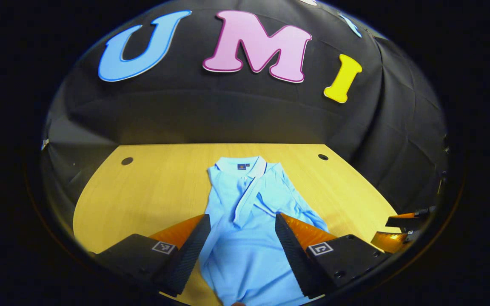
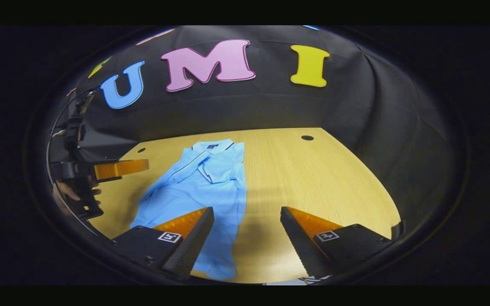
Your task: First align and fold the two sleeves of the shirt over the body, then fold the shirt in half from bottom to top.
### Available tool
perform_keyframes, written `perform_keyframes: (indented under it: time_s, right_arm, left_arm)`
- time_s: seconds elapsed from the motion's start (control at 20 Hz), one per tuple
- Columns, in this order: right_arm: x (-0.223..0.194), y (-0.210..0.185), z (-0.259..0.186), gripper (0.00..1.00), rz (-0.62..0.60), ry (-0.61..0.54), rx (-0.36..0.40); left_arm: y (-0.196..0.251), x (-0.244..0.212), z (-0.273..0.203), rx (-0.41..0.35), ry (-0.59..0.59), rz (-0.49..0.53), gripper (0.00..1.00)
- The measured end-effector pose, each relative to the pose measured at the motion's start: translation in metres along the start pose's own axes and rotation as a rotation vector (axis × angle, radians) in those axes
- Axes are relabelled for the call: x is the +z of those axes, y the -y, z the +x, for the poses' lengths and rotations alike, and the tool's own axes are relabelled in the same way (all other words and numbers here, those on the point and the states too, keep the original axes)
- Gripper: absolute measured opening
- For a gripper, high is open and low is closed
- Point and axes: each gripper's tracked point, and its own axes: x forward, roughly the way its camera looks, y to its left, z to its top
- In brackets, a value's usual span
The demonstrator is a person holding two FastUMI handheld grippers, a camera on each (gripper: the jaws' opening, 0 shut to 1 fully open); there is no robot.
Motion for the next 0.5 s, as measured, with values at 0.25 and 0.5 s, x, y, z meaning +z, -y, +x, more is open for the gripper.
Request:
perform_keyframes:
  time_s: [0.25, 0.5]
  right_arm:
    - [-0.046, -0.027, -0.03, 0.98, -0.001, -0.063, -0.004]
    - [-0.091, -0.042, -0.042, 0.98, 0.042, -0.129, -0.023]
  left_arm:
    - [-0.019, -0.048, -0.062, 0.027, -0.027, -0.032, 0.98]
    - [-0.021, -0.116, -0.096, 0.034, -0.113, -0.065, 0.98]
